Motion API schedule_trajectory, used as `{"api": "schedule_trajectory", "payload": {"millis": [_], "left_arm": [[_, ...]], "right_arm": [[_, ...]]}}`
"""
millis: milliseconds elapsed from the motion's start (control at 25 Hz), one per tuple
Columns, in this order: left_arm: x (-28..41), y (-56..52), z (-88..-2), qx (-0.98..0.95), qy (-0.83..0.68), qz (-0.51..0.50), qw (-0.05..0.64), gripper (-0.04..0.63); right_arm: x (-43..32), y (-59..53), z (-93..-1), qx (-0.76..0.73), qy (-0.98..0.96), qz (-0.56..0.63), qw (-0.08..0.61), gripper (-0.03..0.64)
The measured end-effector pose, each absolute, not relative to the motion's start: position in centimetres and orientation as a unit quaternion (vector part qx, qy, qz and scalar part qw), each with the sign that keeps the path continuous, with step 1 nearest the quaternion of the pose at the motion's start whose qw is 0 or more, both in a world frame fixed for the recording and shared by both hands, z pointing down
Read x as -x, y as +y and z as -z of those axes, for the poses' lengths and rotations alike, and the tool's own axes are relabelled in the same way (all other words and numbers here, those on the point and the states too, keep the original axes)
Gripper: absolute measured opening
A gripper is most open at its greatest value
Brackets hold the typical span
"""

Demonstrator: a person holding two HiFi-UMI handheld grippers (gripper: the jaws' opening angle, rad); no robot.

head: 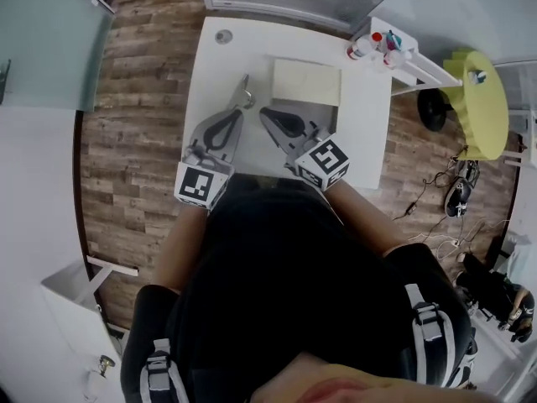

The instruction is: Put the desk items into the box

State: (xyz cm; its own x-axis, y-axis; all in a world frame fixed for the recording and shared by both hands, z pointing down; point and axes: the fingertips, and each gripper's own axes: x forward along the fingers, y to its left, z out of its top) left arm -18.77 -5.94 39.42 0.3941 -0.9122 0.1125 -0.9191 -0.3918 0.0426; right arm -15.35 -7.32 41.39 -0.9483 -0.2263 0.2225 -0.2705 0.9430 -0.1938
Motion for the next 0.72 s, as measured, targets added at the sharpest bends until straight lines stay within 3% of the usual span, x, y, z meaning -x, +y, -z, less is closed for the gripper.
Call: {"api": "schedule_trajectory", "payload": {"millis": [720], "left_arm": [[22.2, -9.4, -47.5, -0.88, -0.471, -0.042, 0.047, 0.012]], "right_arm": [[18.0, -12.2, -55.2, -0.312, -0.897, -0.276, 0.145, 0.018]]}}
